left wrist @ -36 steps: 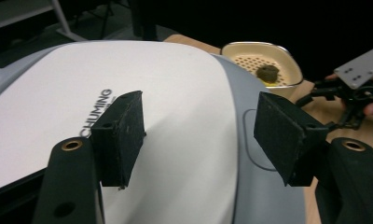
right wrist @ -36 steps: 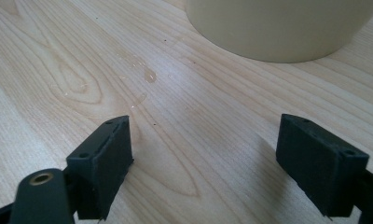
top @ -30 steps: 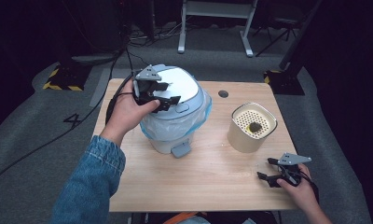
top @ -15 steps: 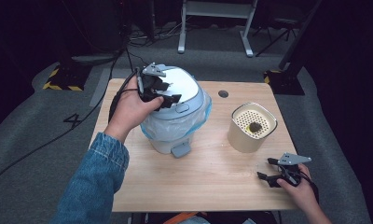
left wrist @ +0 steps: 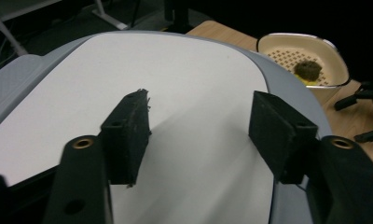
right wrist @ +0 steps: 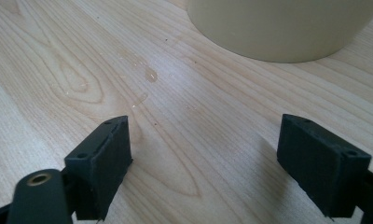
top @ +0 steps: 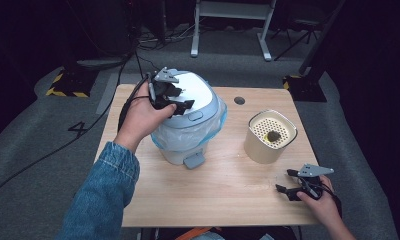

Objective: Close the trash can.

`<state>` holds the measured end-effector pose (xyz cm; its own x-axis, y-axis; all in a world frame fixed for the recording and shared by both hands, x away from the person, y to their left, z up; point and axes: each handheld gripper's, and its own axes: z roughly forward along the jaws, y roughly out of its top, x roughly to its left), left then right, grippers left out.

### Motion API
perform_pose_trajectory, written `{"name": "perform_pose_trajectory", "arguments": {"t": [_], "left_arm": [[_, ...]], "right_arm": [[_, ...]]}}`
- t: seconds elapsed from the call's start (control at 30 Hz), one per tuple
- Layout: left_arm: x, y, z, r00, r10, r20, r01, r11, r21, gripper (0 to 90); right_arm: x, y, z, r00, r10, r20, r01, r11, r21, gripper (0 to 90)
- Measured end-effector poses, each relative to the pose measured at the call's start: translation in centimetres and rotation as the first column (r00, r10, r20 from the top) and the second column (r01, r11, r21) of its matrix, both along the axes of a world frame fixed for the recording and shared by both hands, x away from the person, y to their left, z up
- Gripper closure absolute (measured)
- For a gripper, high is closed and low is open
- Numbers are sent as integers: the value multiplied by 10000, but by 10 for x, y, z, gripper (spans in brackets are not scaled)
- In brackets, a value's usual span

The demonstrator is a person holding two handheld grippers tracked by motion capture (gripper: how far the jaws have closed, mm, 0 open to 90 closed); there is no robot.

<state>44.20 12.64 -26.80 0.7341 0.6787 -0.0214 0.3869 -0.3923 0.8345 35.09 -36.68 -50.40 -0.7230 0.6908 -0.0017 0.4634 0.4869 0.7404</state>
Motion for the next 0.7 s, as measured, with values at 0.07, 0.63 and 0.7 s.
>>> {"name": "perform_pose_trajectory", "arguments": {"t": [0.07,0.63,0.7], "left_arm": [[-1,3,2,9997,-28,-258,22,9998,-200,310],[-75,27,19,9915,-906,938,939,9951,-316,245],[-83,31,16,9915,-953,887,983,9947,-294,245]], "right_arm": [[0,0,0,10000,0,0,0,10000,2,177],[9,-4,0,9987,509,-20,-509,9987,19,175],[11,-5,0,9985,554,-22,-554,9985,20,175]]}}
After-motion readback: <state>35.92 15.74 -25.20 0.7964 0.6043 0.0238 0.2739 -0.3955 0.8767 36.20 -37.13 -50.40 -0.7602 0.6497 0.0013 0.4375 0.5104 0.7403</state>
